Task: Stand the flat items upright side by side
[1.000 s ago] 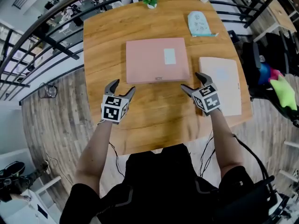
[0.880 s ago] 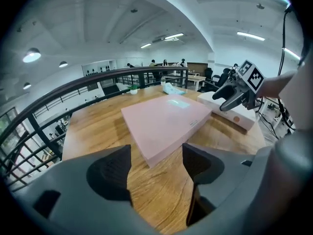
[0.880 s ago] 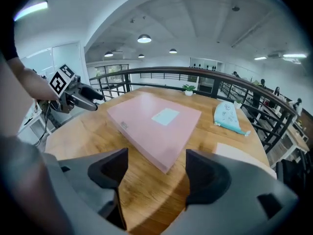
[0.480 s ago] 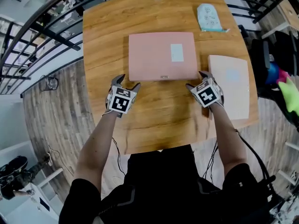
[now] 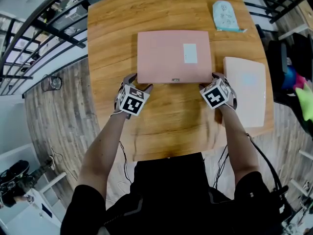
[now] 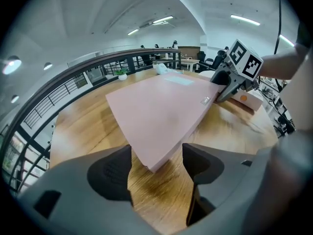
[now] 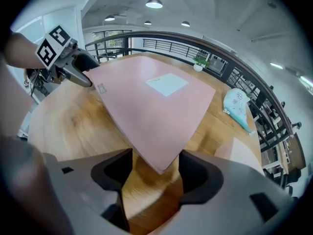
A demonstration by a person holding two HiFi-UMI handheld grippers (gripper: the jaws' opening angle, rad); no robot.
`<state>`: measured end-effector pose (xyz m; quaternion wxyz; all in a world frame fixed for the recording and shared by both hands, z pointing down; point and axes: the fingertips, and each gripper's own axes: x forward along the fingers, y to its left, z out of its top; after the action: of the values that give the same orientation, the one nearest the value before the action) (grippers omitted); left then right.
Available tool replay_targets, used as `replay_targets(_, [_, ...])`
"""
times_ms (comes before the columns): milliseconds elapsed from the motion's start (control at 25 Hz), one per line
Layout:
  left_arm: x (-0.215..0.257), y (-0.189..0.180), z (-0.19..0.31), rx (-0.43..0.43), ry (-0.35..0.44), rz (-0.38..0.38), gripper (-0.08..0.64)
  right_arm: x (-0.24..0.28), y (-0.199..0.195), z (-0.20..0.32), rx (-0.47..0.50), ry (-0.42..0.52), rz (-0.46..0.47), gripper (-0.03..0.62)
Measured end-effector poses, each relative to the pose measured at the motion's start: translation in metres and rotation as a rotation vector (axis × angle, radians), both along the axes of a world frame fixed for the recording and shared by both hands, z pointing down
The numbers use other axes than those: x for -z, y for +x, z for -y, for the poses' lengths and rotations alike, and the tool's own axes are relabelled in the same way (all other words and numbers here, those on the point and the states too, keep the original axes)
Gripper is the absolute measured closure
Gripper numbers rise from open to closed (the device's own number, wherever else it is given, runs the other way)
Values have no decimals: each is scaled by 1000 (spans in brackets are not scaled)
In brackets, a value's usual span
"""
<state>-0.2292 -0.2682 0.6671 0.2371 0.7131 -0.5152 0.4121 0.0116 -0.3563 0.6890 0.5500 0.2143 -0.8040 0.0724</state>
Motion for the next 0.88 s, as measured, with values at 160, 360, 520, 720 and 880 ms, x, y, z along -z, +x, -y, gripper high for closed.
replay_targets(160, [0, -1, 0, 14, -8, -24, 230, 0, 1, 3, -12, 3, -4, 298])
replay_targets(360, [0, -1, -4, 23, -27, -36, 230, 14, -3, -1, 3, 13, 39, 304])
replay_targets(520, [-2, 5, -19, -10, -51, -50, 229, 34, 0, -8, 19, 67, 36, 302])
replay_targets(720, [-5, 3, -33, 3, -74, -48, 229, 67, -6, -18, 86, 173, 27, 304])
replay_targets(880, [-9, 11, -48, 13, -88, -61, 229, 102, -11, -24, 149, 261, 19, 305])
